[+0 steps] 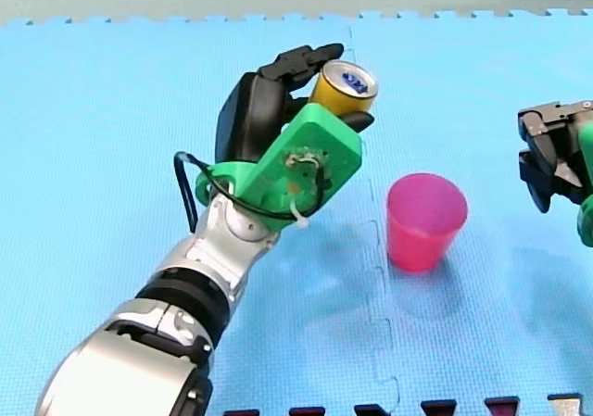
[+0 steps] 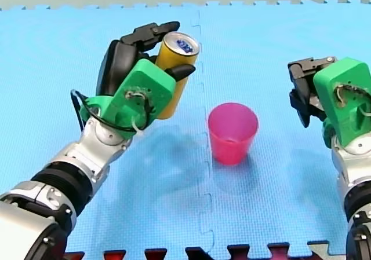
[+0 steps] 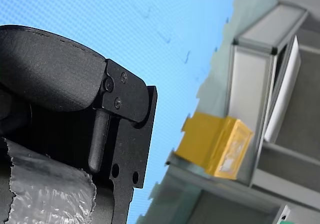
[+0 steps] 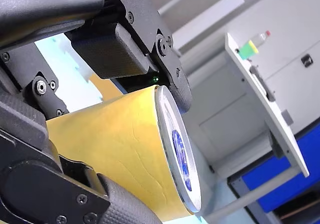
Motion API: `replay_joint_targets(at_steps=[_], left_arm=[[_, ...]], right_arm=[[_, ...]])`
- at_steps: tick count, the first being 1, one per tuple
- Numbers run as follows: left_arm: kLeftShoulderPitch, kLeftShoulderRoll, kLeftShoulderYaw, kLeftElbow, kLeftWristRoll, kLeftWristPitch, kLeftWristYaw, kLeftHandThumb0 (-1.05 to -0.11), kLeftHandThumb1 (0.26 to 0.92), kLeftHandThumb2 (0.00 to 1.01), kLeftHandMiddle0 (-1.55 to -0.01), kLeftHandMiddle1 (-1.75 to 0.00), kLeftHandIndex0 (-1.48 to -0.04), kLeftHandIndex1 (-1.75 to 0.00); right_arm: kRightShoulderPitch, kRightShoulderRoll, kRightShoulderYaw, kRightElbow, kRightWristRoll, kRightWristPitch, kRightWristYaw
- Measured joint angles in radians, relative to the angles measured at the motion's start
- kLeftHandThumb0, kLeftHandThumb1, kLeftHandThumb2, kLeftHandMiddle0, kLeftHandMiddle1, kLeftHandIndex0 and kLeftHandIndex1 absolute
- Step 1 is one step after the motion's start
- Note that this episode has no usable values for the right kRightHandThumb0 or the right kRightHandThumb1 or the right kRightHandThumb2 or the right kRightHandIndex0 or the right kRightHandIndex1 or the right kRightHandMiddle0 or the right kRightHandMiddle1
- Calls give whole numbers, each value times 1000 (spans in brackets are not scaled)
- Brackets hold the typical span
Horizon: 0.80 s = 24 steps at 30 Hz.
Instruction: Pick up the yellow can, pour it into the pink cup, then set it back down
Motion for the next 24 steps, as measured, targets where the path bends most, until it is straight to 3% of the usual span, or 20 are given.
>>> replay_joint_targets(at_steps=[4,7,10,18,24], left_arm=[[2,-6,-5,2,2,-8,-8,-409,826,1,-1403,-8,-1215,0],[10,-18,-4,3,0,-29,-23,-410,827,1,-1404,-8,-1215,0],[14,-28,-5,5,0,-33,-28,-409,825,0,-1406,-8,-1221,-2],[19,-25,-40,11,45,-21,-11,-405,815,0,-1422,-13,-1228,-3],[15,7,-114,15,141,-17,70,-401,807,0,-1432,-15,-1161,-1]], right_arm=[[0,3,-17,0,23,-1,36],[0,17,-66,1,88,0,103],[0,23,-90,1,113,2,136],[0,19,-101,2,112,5,170],[1,18,-104,2,111,12,173]])
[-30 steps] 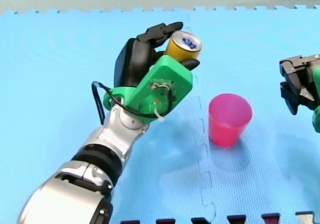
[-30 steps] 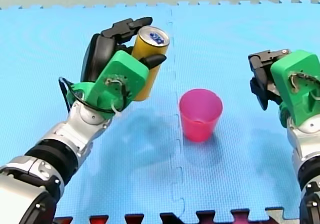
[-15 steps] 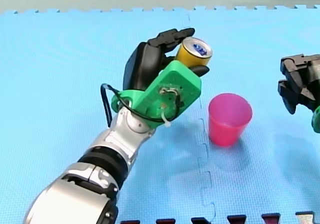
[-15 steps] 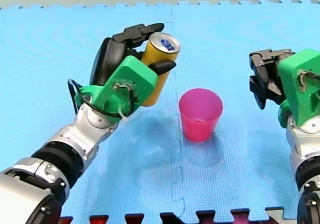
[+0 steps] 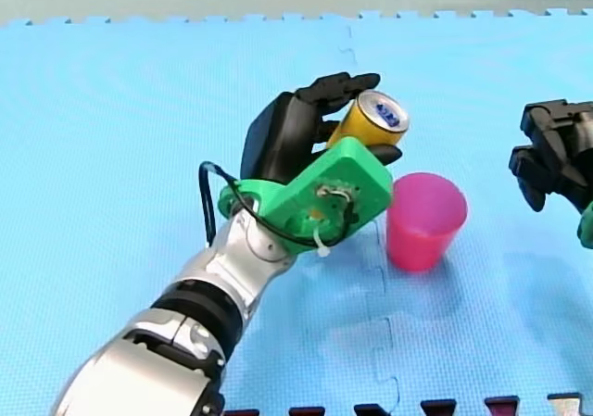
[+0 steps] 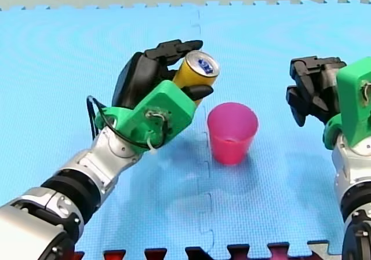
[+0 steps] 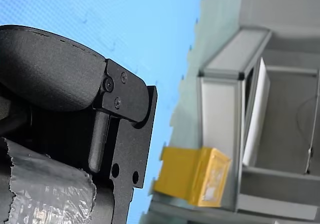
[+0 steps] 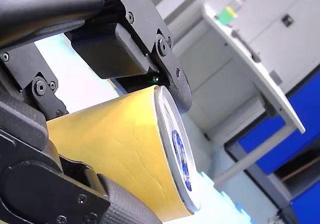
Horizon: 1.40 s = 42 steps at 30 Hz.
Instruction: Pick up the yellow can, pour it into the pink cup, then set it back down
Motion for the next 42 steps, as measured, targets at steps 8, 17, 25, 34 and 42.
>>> replay_joint_targets(at_steps=[8,17,25,34,42], left_arm=[[-15,42,-129,4,157,40,170,-391,808,2,-1425,-9,-1181,-8],[-19,70,-186,9,197,55,201,-368,853,10,-1437,-17,-1166,0],[-21,76,-194,9,197,65,193,-371,866,7,-1451,-33,-1164,-1],[-27,83,-256,12,254,133,223,-389,885,6,-1429,-51,-1145,0],[-38,79,-283,16,272,148,241,-386,896,4,-1401,-85,-1126,0]], right_arm=[[0,-2,9,0,-19,4,-22],[0,-3,24,4,-49,6,-64],[0,-10,35,7,-67,13,-85],[0,-12,40,8,-76,20,-95],[-1,-19,46,7,-83,26,-103]])
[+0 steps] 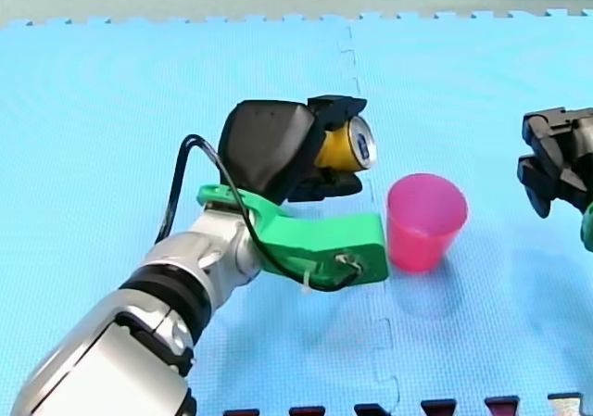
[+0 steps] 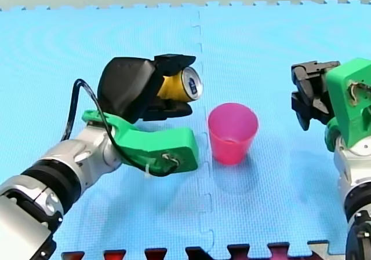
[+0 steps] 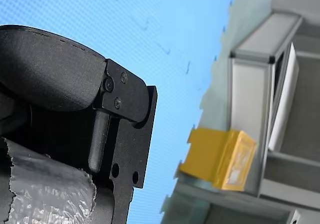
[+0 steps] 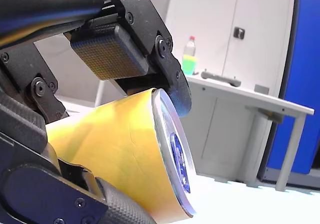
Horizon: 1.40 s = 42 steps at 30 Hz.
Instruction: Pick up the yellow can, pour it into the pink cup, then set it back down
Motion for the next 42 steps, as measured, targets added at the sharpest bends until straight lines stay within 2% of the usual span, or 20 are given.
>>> replay_joint_targets(at_steps=[3,4,6,7,13,16,18,28,30,33,39,40,42], left_arm=[[0,-2,-4,0,1,-8,8,-377,901,4,-1390,-106,-1118,0],[0,-1,-7,0,3,-9,12,-371,902,5,-1328,-229,-1117,0],[-1,1,-17,1,12,-11,19,-368,909,3,-1045,-757,-1112,0],[-1,2,-22,1,16,-11,21,-367,911,2,-991,-850,-1112,0],[-6,5,-34,1,22,-15,24,-369,920,3,-856,-1099,-1116,-1],[-6,2,-23,1,6,-16,17,-371,921,5,-839,-1132,-1110,0],[-6,-2,-5,1,-20,-21,6,-372,920,5,-860,-1048,-1104,-4],[-20,-8,37,1,-69,-59,-19,-377,917,0,-933,-939,-1130,-9],[-24,-12,37,1,-68,-60,-19,-378,916,0,-938,-934,-1132,-8],[-29,-19,36,1,-67,-60,-19,-382,917,0,-950,-935,-1138,-9],[-33,-33,32,-1,-64,-59,-2,-387,919,1,-972,-932,-1142,-7],[-33,-36,32,-1,-64,-60,-1,-387,919,1,-976,-929,-1144,-7],[-35,-39,34,-2,-65,-60,1,-388,920,1,-981,-925,-1146,-7]], right_arm=[[-1,0,1,0,-1,0,-4],[-1,0,1,0,-1,0,-5],[-1,0,0,0,0,0,-7],[-1,0,0,0,0,0,-7],[-2,1,0,0,0,2,-9],[-3,3,-2,0,4,5,-10],[-4,4,-8,0,11,9,-6],[-14,8,-19,1,26,27,0],[-17,12,-27,1,36,33,5],[-19,19,-48,1,57,36,18],[-19,26,-59,2,66,39,24],[-19,28,-64,2,72,43,33],[-19,32,-85,2,100,60,68]])
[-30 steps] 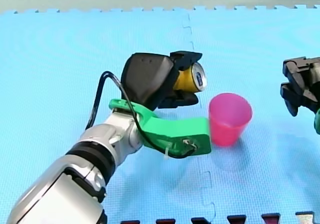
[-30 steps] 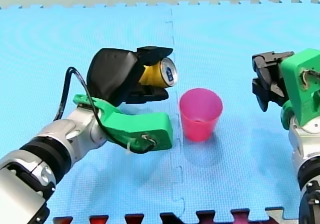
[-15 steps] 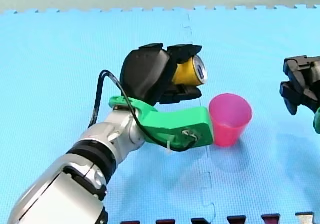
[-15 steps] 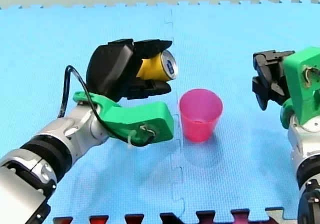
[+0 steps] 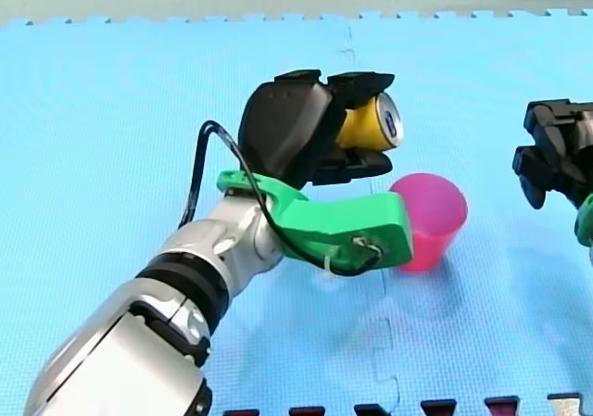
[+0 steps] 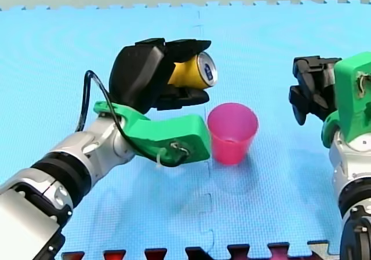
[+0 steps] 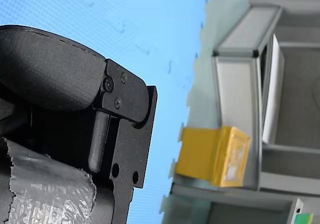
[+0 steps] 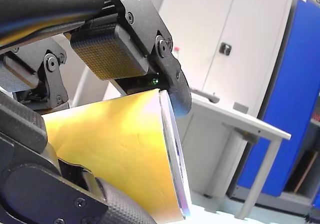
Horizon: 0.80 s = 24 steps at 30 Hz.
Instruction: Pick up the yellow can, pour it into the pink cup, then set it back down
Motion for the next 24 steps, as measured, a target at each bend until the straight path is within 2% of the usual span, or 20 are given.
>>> replay_joint_targets(at_steps=[3,4,7,9,10,13,15,16,18,19,20,21,24], left_arm=[[-12,-5,3,-2,-2,0,0,-390,921,4,-988,-923,-1145,-5],[-17,-7,3,-4,-2,-1,2,-391,921,5,-990,-923,-1142,-3],[-29,-15,-4,-8,6,-1,11,-393,921,8,-991,-923,-1132,0],[-33,-25,-13,-10,12,1,16,-389,921,9,-989,-921,-1128,0],[-33,-27,-15,-11,14,1,17,-388,921,7,-989,-887,-1127,0],[-33,-35,-23,-12,21,0,19,-388,920,3,-1010,-814,-1124,0],[-33,-35,-30,-12,33,0,24,-387,918,1,-1018,-801,-1120,0],[-33,-34,-37,-12,43,0,30,-385,917,1,-1019,-819,-1120,0],[-33,-33,-52,-12,59,0,44,-384,915,0,-1006,-852,-1120,-1],[-33,-33,-61,-12,71,1,54,-383,909,0,-996,-874,-1121,-1],[-33,-33,-65,-12,76,1,60,-383,902,0,-984,-896,-1121,-1],[-33,-33,-69,-12,80,1,65,-383,899,0,-978,-905,-1121,-1],[-33,-32,-74,-11,85,4,70,-384,888,0,-961,-919,-1120,0]], right_arm=[[-2,6,-41,0,55,39,71],[-3,6,-48,0,63,45,81],[-8,11,-56,-1,69,50,81],[-11,26,-59,-3,69,44,58],[-10,39,-58,-4,68,33,36],[-6,90,-51,-6,56,-13,-63],[-4,112,-47,-7,46,-47,-121],[-2,125,-44,-8,41,-71,-155],[1,143,-39,-11,30,-115,-210],[5,151,-35,-13,20,-143,-246],[7,155,-31,-15,13,-158,-269],[10,157,-26,-15,4,-171,-293],[13,159,-11,-15,-18,-184,-345]])
